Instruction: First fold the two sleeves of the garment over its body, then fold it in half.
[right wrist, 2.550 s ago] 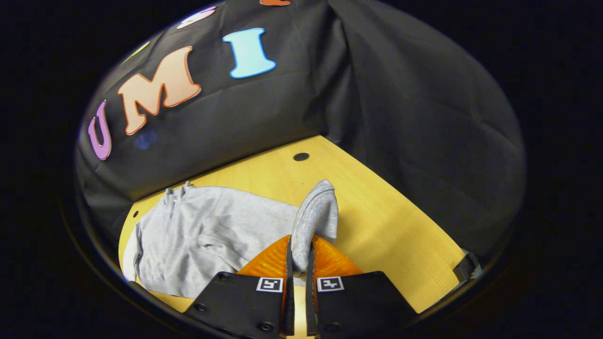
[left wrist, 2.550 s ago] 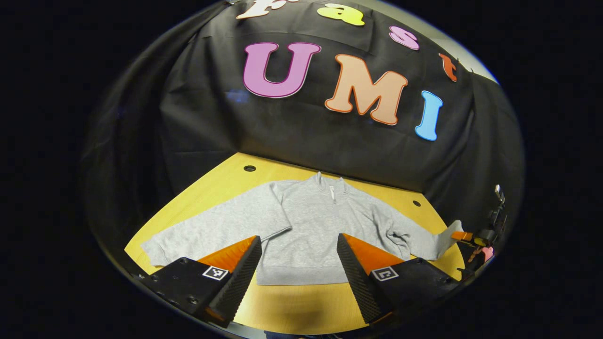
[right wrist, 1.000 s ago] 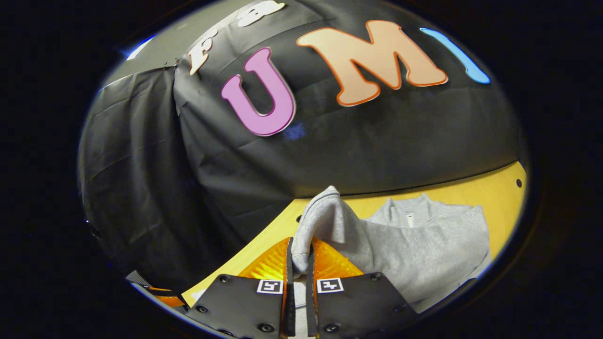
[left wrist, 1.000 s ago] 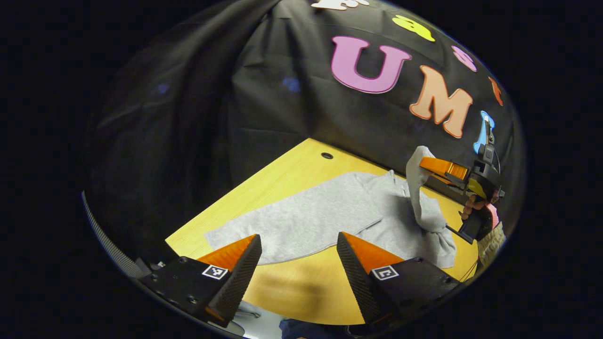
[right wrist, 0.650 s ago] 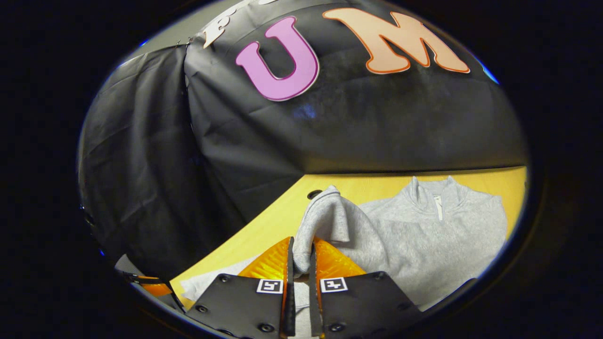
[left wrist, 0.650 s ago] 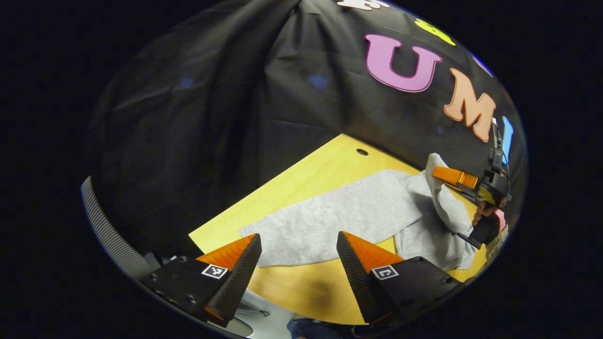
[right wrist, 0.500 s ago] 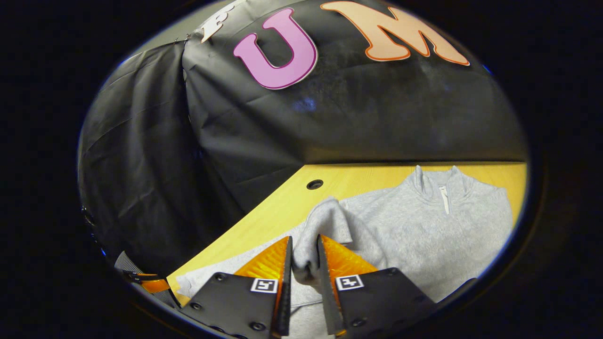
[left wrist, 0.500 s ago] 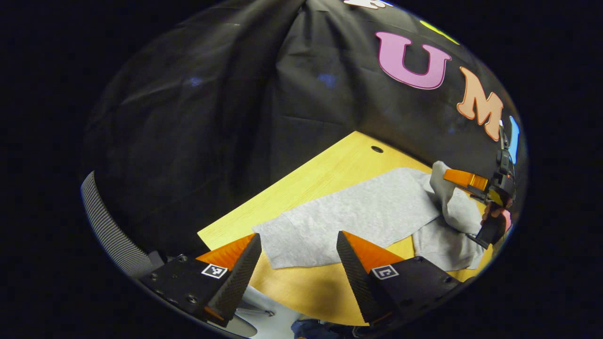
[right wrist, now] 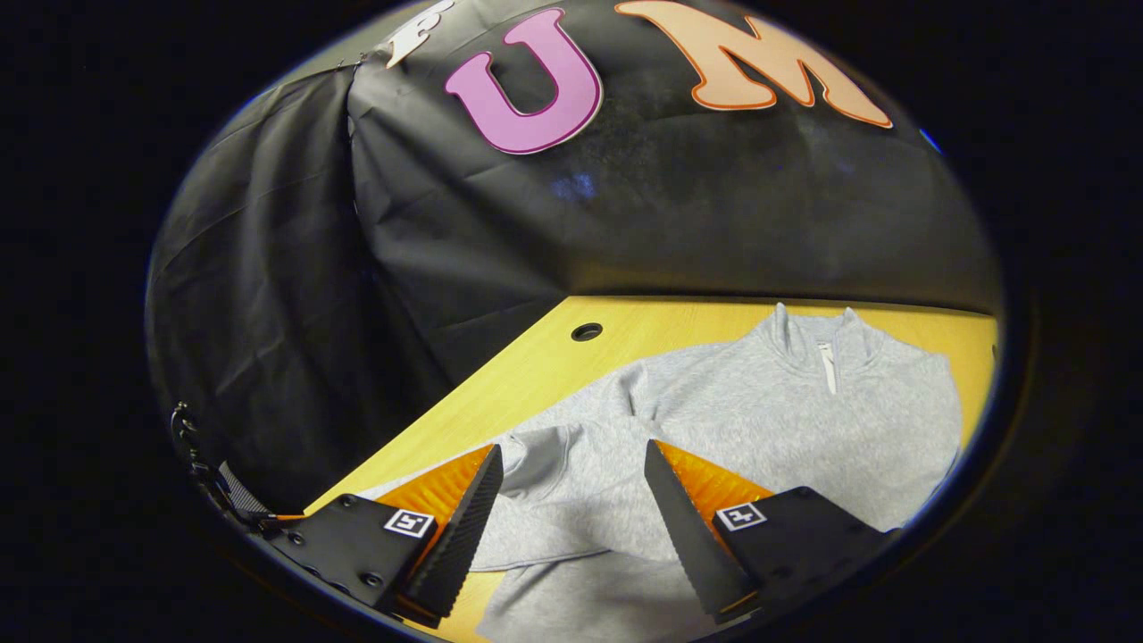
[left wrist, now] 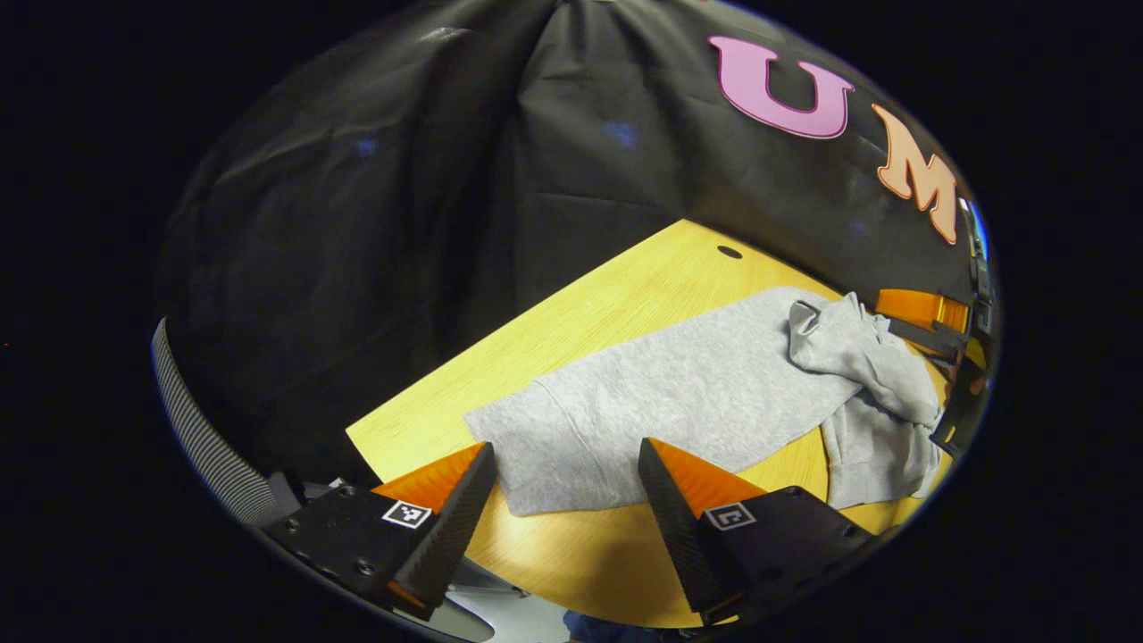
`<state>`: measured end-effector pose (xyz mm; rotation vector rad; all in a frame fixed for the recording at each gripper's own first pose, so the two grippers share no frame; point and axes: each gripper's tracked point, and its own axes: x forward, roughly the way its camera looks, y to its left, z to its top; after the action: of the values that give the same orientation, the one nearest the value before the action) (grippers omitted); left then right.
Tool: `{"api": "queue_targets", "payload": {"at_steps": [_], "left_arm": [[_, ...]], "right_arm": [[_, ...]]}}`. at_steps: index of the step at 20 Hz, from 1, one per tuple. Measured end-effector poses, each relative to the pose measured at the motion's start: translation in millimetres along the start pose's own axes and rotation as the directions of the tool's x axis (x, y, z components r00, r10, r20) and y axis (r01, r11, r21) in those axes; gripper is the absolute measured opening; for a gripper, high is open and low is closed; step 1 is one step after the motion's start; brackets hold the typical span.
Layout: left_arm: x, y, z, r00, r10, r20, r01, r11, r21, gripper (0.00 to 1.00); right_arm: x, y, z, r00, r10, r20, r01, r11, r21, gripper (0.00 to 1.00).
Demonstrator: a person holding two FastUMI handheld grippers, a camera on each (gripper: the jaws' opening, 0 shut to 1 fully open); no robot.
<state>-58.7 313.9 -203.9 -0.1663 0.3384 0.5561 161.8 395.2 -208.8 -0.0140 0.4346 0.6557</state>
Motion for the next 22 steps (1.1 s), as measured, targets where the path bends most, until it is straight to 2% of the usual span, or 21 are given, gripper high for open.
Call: {"api": "queue_targets", "payload": {"at_steps": [5,7,9,11,15,16,20,22], "left_arm": [[8.4,5.6,-9.1,0.999,0.039,-0.032,-0.038,0.999,0.032,0.93],[8.5,5.3,-12.3,0.998,0.050,-0.036,-0.047,0.996,0.072,0.90],[9.2,0.3,-11.3,0.999,0.041,-0.026,-0.039,0.997,0.073,0.86],[10.1,-2.4,-10.3,0.999,0.026,-0.021,-0.024,0.997,0.069,0.76],[15.0,-17.1,-8.8,0.999,-0.025,-0.037,0.028,0.996,0.090,0.37],[15.5,-18.9,-9.0,0.999,-0.025,-0.044,0.029,0.994,0.101,0.19],[16.1,-25.2,-7.3,0.997,-0.034,-0.070,0.042,0.993,0.109,0.06],[16.0,-30.3,-7.3,0.994,-0.057,-0.097,0.068,0.991,0.111,0.03]], "right_arm": [[-34.0,-2.2,18.3,0.999,-0.005,0.033,0.006,1.000,-0.022,0.99],[-52.2,-10.3,30.1,0.998,-0.025,0.061,0.028,0.999,-0.043,0.95],[-72.9,-24.0,38.3,0.995,-0.062,0.083,0.067,0.996,-0.063,0.98],[-98.2,-41.9,44.2,0.989,-0.105,0.104,0.113,0.991,-0.071,0.99],[-146.3,-83.4,41.6,0.969,-0.213,0.127,0.220,0.974,-0.045,0.98],[-159.0,-94.0,40.1,0.962,-0.242,0.130,0.249,0.968,-0.037,0.98],[-204.4,-127.6,32.6,0.933,-0.330,0.143,0.334,0.943,-0.003,0.98],[-227.9,-142.0,33.3,0.915,-0.370,0.158,0.372,0.928,0.016,0.98]]}}
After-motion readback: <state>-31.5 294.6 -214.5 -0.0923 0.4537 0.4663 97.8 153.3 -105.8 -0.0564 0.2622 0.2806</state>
